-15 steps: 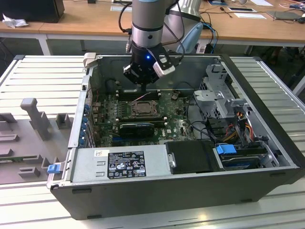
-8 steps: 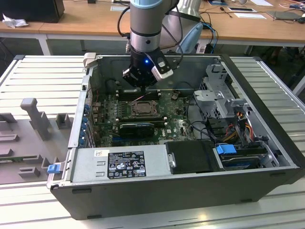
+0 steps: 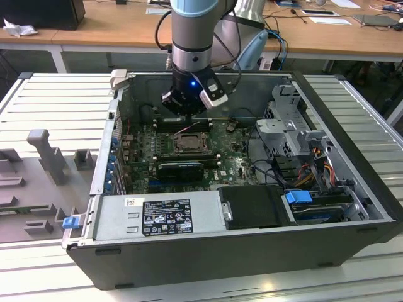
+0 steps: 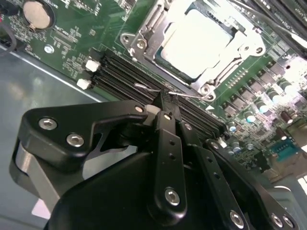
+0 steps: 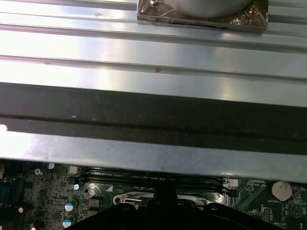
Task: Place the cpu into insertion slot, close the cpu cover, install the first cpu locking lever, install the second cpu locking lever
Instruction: 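Install the first cpu locking lever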
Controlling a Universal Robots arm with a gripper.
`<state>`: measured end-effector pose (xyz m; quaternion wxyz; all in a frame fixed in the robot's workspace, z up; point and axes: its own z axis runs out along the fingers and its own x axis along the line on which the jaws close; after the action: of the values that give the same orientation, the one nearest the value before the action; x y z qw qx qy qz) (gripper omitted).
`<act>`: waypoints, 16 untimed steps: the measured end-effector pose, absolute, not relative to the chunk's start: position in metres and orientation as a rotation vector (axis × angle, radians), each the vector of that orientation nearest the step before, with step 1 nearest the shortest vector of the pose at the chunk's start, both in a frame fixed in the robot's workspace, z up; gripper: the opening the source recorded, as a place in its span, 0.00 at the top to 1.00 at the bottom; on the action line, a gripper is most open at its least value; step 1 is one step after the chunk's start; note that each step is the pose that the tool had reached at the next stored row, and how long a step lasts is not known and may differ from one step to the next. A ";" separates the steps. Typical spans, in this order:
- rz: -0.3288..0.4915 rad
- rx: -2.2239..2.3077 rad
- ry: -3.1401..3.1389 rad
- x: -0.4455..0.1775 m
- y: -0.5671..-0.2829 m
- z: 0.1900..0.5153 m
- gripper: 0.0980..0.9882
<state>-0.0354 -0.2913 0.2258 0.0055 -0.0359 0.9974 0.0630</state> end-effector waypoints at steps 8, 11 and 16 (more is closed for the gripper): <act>0.197 -0.113 3.120 -0.026 -0.291 0.219 0.99; 0.197 -0.113 3.119 -0.025 -0.291 0.218 0.99; 0.197 -0.113 3.119 -0.022 -0.291 0.217 0.99</act>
<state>-0.0222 -0.2906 0.2169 0.0073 -0.0361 0.9973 0.0629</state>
